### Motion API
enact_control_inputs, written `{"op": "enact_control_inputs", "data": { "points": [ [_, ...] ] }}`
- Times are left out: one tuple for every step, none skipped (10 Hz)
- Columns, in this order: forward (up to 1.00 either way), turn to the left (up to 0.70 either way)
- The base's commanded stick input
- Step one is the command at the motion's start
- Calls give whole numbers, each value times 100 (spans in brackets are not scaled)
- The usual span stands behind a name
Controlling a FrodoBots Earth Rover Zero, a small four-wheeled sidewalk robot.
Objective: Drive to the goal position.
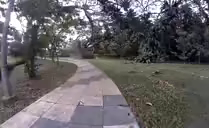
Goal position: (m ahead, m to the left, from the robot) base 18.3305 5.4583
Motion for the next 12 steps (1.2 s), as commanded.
{"op": "enact_control_inputs", "data": {
  "points": [
    [70, 14],
    [70, 14],
    [70, 14],
    [70, 14],
    [70, 14],
    [70, 14],
    [70, 14],
    [70, 14],
    [70, 14],
    [70, 14],
    [70, 14],
    [70, 5]
  ]
}}
